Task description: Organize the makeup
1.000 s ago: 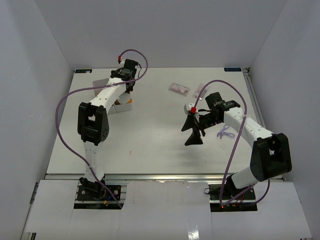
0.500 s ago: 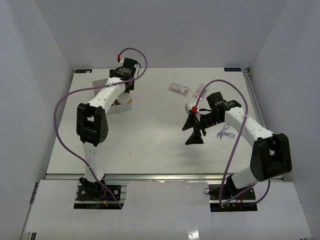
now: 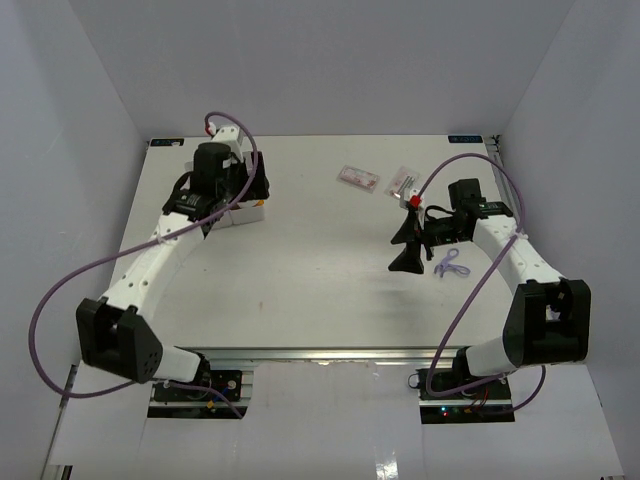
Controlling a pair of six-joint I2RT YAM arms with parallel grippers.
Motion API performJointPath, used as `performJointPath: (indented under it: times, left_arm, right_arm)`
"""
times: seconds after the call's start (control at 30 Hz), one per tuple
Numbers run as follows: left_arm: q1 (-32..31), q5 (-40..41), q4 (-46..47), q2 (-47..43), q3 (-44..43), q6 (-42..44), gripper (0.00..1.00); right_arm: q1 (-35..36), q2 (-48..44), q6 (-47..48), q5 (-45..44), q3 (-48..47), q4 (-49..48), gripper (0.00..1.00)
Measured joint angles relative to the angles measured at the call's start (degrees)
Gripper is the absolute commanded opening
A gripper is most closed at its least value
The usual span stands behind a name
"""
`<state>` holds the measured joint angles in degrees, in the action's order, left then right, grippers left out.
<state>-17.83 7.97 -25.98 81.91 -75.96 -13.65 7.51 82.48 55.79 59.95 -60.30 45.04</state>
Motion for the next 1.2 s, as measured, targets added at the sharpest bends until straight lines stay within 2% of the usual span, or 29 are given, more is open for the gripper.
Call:
performJointPath:
  times: [0.1,0.3,0.47,0.67,0.9,1.1,1.2]
  left_arm:
    - [0.5,-10.1,3.3,-7.6,10.1,0.4,0.98]
    - [0.9,-23.2,8.5,-14.7,23.5,1.3,0.98]
    - [0.9,-28.7,13.3,-22.9,31.2,1.6,0.98]
    - [0.9,-31.8,18.2,-29.2,35.1,1.8,0.98]
    - [0.9,-32.3,19.2,-29.2,35.1,2.3,0.98]
    - [0.9,-31.1,19.2,-29.4,35.1,3.3,0.98]
    - [1.0,-30.1,19.4,-29.8,35.4,3.9,0.98]
  right_arm:
    - [-0.6,-2.1,-6.3,-5.9,1.7,-4.0,0.90]
    - [-0.7,-3.5,-17.1,-23.0,2.0,-8.7,0.90]
    - [-2.2,-3.5,-22.1,-36.0,2.0,-9.2,0.90]
    - [-6.8,-0.3,-24.3,-38.4,0.0,-8.9,0.90]
    - [-5.9,21.2,-40.8,-39.3,-21.2,-11.7,0.90]
    - [-3.3,39.8,-57.0,-47.5,-42.6,-12.9,0.90]
    - [-1.0,46.1,-62.8,-54.3,-51.0,-12.3,0.90]
